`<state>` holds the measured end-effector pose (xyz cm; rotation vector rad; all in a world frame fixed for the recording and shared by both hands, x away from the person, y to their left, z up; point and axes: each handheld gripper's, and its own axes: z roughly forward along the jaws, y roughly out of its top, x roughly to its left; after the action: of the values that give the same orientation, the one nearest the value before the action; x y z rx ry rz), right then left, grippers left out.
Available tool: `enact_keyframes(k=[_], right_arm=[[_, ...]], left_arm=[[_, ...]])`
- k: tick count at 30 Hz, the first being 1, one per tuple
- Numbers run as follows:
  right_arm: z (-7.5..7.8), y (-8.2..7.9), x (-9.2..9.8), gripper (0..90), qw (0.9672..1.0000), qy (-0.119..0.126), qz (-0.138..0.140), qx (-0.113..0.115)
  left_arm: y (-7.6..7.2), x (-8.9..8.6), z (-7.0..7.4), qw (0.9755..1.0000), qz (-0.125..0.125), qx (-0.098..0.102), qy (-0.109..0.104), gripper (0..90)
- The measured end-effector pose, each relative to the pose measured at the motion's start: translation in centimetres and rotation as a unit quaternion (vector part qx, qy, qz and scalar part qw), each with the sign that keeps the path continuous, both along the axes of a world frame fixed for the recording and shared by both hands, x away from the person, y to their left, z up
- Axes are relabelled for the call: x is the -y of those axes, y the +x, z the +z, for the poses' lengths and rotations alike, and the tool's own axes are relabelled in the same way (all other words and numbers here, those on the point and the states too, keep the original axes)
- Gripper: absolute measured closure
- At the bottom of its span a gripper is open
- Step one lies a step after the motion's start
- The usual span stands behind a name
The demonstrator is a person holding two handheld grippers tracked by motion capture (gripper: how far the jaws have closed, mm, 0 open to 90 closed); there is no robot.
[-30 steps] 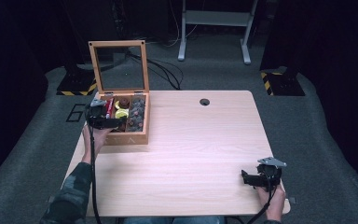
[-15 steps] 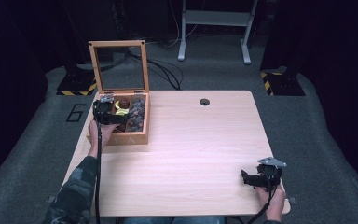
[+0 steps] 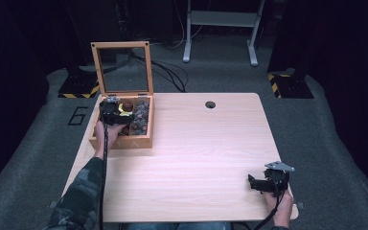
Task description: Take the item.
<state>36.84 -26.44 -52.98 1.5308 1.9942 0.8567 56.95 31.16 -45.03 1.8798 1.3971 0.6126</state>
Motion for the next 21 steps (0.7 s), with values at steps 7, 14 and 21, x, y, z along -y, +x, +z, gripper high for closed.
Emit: enact_keyframes(k=[7, 14, 21], right_arm=[[0.0, 0.0, 0.0, 1.7, 1.0, 0.0, 0.0, 0.0], [0.0, 0.0, 0.0, 1.7, 1.0, 0.0, 0.0, 0.0], [0.0, 0.0, 0.0, 1.7, 1.0, 0.0, 0.0, 0.0]], left_arm=[[0.27, 0.35, -0.33, 0.9999, 0.002, 0.004, 0.009, 26.8], [0.28, 0.7, -0.29, 0.9995, -0.004, -0.008, 0.031, 32.9], [0.42, 0.87, -0.47, 0.9992, 0.001, -0.014, 0.037, 37.4]])
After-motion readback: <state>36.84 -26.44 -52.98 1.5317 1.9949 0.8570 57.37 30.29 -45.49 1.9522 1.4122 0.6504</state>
